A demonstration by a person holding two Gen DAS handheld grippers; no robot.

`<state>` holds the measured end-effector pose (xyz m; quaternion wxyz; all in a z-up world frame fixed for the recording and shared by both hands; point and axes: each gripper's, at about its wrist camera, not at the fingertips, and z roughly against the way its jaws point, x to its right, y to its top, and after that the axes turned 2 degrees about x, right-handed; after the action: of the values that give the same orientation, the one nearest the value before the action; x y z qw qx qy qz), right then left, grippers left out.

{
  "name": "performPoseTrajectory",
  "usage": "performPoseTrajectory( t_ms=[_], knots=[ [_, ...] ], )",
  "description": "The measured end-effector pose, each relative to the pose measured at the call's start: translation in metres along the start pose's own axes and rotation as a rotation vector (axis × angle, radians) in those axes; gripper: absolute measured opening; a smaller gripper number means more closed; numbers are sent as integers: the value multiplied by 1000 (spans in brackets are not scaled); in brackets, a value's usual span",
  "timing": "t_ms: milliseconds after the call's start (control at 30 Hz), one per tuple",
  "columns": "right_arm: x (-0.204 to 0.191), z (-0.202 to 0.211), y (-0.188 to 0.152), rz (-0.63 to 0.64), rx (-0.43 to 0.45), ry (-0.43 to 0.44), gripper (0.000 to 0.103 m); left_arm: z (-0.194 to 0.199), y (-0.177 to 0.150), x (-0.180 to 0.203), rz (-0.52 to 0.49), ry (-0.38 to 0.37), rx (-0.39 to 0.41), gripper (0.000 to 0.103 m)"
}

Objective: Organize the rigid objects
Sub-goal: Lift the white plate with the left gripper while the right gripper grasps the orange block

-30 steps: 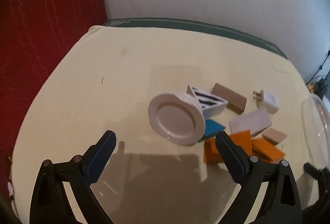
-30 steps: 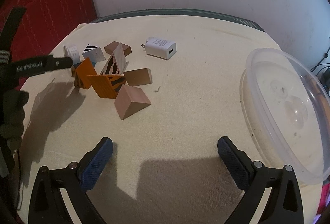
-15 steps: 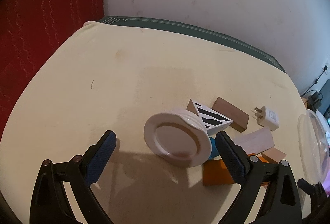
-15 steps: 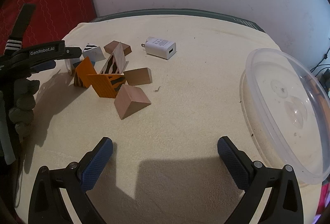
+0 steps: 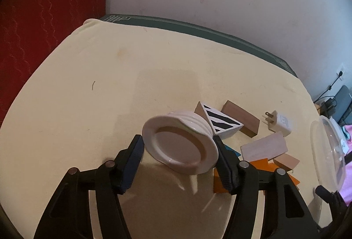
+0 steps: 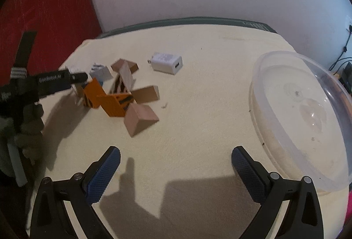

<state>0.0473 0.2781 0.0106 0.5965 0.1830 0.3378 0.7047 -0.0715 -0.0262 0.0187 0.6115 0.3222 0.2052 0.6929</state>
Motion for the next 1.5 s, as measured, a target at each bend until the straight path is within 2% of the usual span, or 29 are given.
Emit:
performPoseTrajectory(
  t_ms=[233, 300, 367, 567, 600, 633, 700, 933, 1067, 1500],
  knots=[
    [-24, 8, 10, 14, 67, 17, 101, 20, -1, -2, -4, 40, 64, 63],
    [-35, 10, 14, 38, 90, 5, 97, 26, 0, -3, -3, 52, 85, 63],
    [-44, 10, 18, 53, 101, 1, 87, 32, 0, -4, -4, 62, 100, 63],
    [-58, -5, 27, 40, 85, 15, 71, 46, -1, -7, 9, 76, 137, 63],
    [-59, -7, 27, 35, 81, 18, 70, 47, -1, -9, 16, 77, 139, 63],
    [-62, -11, 29, 65, 65, 66, 68, 48, -1, -11, 23, 78, 140, 63],
    [-66, -16, 30, 67, 57, 70, 65, 49, -1, -14, 37, 79, 139, 63],
    [-74, -22, 31, 82, 58, 61, 53, 52, 0, -19, 54, 82, 144, 63],
    [-75, -27, 33, 90, 60, 27, 45, 50, -1, -18, 52, 81, 139, 63],
    [-82, -33, 33, 140, 72, -19, 41, 53, -1, -15, 44, 75, 143, 63]
  ],
)
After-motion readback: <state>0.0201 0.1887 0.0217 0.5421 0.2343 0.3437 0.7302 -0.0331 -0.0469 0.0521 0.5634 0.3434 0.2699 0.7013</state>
